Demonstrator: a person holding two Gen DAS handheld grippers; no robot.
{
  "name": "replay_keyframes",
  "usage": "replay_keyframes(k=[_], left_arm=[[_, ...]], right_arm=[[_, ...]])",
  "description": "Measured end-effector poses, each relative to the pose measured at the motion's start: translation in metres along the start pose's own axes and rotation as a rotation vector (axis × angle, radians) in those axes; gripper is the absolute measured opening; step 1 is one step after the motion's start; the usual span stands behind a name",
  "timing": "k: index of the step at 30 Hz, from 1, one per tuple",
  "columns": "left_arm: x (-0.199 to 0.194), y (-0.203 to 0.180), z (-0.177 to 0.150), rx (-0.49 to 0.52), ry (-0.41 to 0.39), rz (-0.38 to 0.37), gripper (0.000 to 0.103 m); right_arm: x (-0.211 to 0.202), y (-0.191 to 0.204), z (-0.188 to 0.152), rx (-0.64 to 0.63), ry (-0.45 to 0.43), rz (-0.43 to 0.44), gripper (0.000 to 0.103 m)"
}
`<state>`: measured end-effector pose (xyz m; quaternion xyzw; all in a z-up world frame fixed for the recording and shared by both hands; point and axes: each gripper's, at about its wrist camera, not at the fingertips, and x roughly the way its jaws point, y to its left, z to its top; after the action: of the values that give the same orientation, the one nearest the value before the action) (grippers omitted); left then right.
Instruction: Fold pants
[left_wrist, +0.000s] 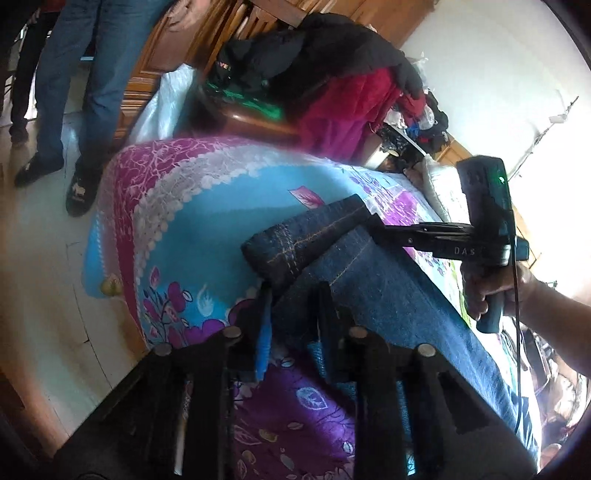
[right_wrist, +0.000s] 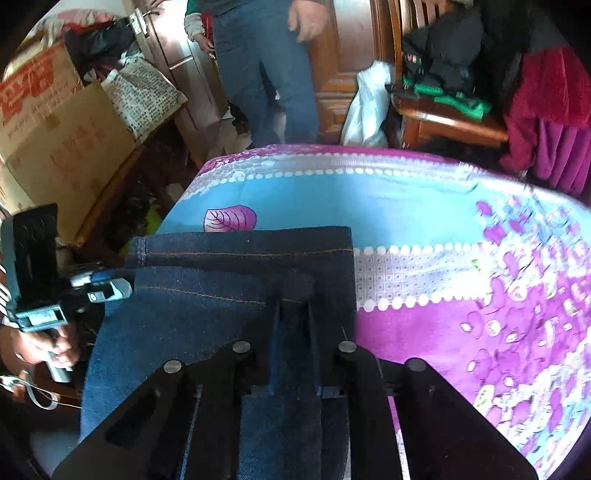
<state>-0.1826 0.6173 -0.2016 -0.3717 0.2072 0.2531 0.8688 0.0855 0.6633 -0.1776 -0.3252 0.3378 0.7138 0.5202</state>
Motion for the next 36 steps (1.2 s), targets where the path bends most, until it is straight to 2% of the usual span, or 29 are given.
replay_keyframes(k=[2,6,12,17,21,25,28,30,34,36], left_arm=[[-0.001,-0.001,0.000,-0.017,0.000,0.012,0.020],[-0.002,-0.013,-0.001,0.024,-0.005,0.093,0.020],[-0.012,-0.016,-0.008,-0.003,-0.015,0.127,0.020],[-0.018,-0.020,-0.015,0.016,-0.033,0.077,0.018],[-0.012,-0.016,-0.006,-0.009,-0.057,0.052,0.012],[-0.017,-0.033,0.002,0.046,-0.093,0.028,0.010],[-0.015,-0.031,0.012,0.002,-0.101,-0.004,0.010],[-0.013,-0.032,0.016,0.010,-0.112,0.003,0.010],[-0.005,-0.024,0.021,-0.022,-0.110,0.006,0.010],[0.003,-0.015,0.015,-0.040,-0.095,0.035,0.010]], right_arm=[[-0.007,0.006,0.000,-0.016,-0.023,-0.026,0.013],[-0.016,0.013,-0.001,-0.030,-0.043,-0.068,0.011],[-0.025,0.022,0.001,-0.042,-0.063,-0.108,0.011],[-0.033,0.025,0.000,-0.043,-0.080,-0.135,0.009],[-0.040,0.027,0.004,-0.040,-0.093,-0.160,0.008],[-0.052,0.028,0.015,-0.036,-0.123,-0.168,0.007],[-0.054,0.027,0.025,-0.038,-0.132,-0.180,0.007],[-0.052,0.024,0.031,-0.033,-0.130,-0.186,0.007],[-0.029,0.012,0.036,-0.021,-0.075,-0.200,0.007],[-0.009,0.002,0.033,0.010,-0.030,-0.197,0.008]])
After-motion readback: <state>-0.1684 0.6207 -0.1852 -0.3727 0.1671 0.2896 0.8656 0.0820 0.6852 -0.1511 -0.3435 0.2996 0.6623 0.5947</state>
